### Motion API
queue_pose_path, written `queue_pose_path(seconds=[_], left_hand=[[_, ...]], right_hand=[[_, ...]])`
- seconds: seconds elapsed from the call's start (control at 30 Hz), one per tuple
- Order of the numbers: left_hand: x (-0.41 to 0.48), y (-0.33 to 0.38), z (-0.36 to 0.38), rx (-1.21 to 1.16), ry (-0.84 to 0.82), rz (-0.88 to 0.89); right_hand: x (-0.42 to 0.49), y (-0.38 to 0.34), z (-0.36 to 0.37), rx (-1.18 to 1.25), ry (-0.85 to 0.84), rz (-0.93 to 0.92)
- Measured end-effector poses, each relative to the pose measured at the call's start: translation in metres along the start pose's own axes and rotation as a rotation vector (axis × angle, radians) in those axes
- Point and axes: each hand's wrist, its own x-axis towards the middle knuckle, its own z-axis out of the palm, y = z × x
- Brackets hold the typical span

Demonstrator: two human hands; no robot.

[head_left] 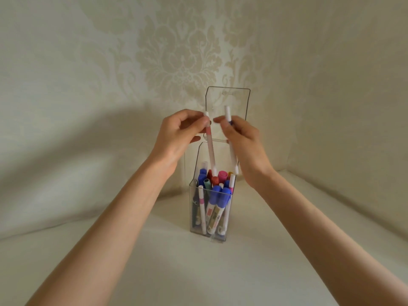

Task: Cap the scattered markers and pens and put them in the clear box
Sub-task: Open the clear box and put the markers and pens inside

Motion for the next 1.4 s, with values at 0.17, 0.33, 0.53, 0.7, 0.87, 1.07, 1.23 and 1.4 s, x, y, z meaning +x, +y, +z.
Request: queue_pose_path(seconds=[0.17,0.33,0.53,0.7,0.87,1.07,1.23,1.4], left_hand=[[0.002,-0.013,-0.004,0.182,0.065,0.194],[-0.004,-0.038,0.0,0.285,0.038,0.196],[-0.017,-0.064,0.008,0.738,-0.151,0.339],[-0.037,-0.082,0.004,0.538,-0.05,0.152],[-0.057,-0.086,0.003,0.207,-0.349,-0.26],[-0.077,-0.08,0.026,0.165,-0.211,-0.228],[-0.087,-0.077,0.044,0.206,-0.077,-0.213],[-0.089,-0.079,0.028,0.218,-0.135,-0.204]], right_hand=[[0.012,-0.004,-0.01,0.034,0.164,-0.104],[0.012,0.002,-0.011,0.091,0.191,-0.176],[0.015,-0.005,-0.018,0.145,0.177,-0.161],[0.011,-0.007,-0.018,0.146,0.155,-0.163],[0.006,-0.009,-0.023,0.19,0.168,-0.135],[0.002,-0.019,-0.016,0.287,0.157,-0.207],[0.0,0.0,0.002,0.23,0.137,-0.112],[-0.005,0.025,0.008,0.164,0.11,-0.021]])
